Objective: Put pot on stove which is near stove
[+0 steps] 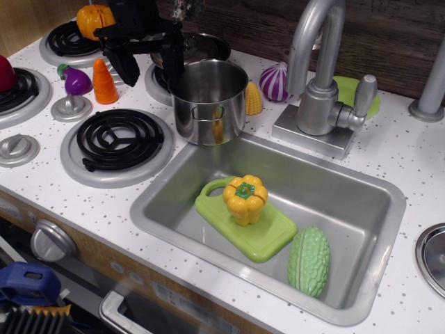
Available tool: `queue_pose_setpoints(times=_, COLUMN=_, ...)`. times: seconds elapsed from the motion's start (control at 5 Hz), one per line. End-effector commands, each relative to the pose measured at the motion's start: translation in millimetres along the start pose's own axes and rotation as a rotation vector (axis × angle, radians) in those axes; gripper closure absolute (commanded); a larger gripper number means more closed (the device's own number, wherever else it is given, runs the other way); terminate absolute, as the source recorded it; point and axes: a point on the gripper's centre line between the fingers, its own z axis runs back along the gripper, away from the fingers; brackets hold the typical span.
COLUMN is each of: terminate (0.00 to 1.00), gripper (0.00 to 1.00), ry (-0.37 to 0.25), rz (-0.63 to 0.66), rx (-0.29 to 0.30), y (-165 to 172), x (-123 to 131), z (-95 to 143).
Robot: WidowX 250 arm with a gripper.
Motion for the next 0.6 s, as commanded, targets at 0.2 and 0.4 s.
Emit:
queue_pose_setpoints(times=0.2, terminate=0.00, gripper=0.00, ry=-0.006, rz=-0.007, rx=-0.019, y=-1.0, x=3.5, z=-7.0)
queue_pose_setpoints(times=0.4, terminate=0.00, gripper=0.00, ry=-0.004, rz=-0.007, rx=-0.044, y=-0.1, x=8.0, z=-11.8)
